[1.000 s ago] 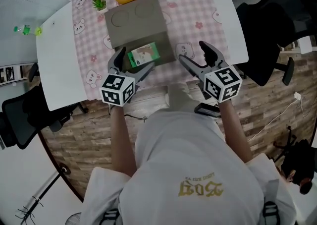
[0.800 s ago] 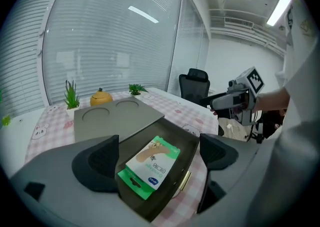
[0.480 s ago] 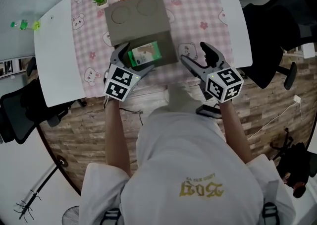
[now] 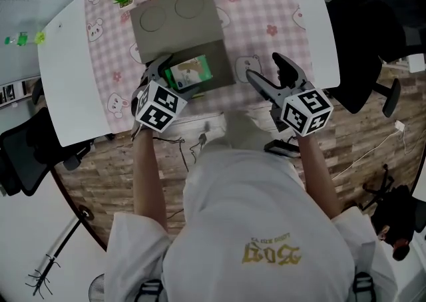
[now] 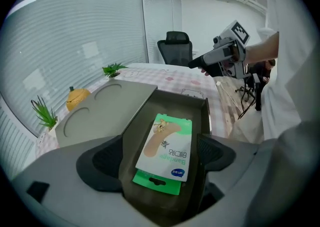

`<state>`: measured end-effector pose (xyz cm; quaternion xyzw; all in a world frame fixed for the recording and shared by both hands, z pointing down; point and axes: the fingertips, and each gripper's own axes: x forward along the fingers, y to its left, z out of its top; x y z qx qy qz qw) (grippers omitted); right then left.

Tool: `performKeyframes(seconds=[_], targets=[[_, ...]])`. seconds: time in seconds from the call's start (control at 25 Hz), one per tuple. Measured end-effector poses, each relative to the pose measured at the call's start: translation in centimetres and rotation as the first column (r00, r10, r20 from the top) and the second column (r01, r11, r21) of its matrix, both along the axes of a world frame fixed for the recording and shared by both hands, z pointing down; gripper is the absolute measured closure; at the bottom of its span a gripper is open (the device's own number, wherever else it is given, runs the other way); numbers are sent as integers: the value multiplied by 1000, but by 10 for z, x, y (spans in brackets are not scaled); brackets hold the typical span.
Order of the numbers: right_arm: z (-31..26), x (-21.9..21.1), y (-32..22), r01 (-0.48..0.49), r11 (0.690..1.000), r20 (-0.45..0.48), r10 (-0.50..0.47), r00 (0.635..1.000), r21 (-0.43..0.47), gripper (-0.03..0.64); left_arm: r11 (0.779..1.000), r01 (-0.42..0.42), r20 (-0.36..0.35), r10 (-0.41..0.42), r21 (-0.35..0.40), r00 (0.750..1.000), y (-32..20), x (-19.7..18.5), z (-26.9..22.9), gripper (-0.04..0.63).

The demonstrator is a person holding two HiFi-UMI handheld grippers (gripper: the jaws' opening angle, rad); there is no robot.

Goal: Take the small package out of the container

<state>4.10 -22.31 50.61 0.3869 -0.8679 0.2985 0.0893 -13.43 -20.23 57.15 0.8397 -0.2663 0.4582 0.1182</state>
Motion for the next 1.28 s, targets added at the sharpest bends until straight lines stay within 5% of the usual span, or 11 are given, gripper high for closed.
performKeyframes(seconds=[0.56,1.28], targets=[[11,2,-11,-8,999,15,8,1000,-37,241,983,-177,71,180,-55,981,3,15,15,196],[16,8,-10,-20,998,35,22,999,-56,245,974,-216,42,219,-75,975,3,20,28,227]])
